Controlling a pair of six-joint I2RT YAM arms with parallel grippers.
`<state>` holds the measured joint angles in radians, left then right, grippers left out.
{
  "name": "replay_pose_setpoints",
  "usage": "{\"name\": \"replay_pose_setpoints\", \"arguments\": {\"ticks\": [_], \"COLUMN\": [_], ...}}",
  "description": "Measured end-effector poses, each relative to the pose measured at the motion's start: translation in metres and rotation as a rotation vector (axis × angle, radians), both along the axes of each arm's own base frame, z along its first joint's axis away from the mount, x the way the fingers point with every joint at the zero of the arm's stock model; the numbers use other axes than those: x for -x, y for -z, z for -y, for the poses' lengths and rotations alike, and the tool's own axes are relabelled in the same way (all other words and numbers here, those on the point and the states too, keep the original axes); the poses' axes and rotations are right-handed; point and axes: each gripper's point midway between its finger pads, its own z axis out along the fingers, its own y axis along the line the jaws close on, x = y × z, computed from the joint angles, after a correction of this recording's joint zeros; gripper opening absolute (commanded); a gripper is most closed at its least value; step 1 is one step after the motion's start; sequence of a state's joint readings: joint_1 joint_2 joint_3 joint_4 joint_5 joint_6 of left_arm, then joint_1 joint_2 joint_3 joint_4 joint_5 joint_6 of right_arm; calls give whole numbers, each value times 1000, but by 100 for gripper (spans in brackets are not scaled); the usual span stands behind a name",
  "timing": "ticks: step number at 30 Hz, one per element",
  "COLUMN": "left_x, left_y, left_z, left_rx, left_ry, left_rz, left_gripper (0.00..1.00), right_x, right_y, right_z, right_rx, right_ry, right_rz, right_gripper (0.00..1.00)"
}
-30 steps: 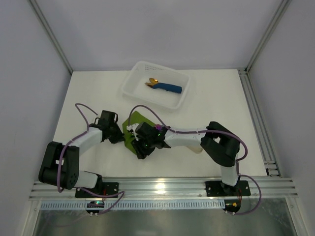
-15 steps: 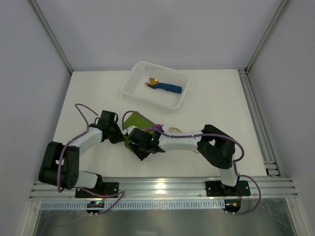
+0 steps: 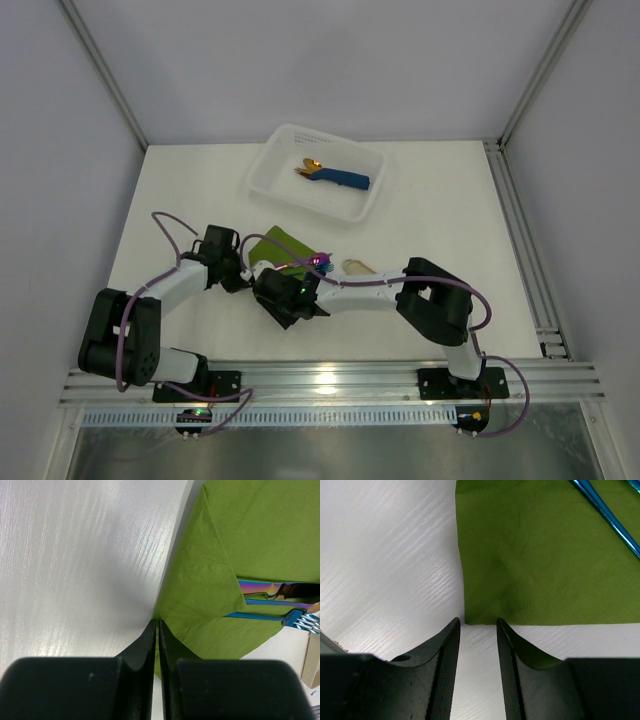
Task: Place the utensils on the paper napkin and roll it up
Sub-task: Roll the napkin at the center of the board.
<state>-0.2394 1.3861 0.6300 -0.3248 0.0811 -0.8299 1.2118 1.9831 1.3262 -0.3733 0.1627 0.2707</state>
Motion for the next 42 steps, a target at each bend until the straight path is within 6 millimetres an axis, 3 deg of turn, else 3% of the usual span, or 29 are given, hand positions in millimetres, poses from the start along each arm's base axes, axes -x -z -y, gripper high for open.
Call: {"name": "replay_pose_setpoints", "arguments": {"ticks": [10,21,33,42], "left_x": [0,1,2,2], "left_y": [0,0,0,0], "left_z": [0,0,1,1], "left_rx": [2,4,7,9], "left_ry": [1,1,3,4], "left_rz": [1,6,5,5], "left_gripper": [5,5,5,5], "right_x": [-3,-6,-9,-3], "right_y": [0,0,-1,-1], "right_z": [-2,-2,4,8], "right_rx": [-2,-6,-9,-23], "right_ry": [7,35,54,63], "right_rz": [11,22,43,23], "right_gripper": [29,4,4,31]}}
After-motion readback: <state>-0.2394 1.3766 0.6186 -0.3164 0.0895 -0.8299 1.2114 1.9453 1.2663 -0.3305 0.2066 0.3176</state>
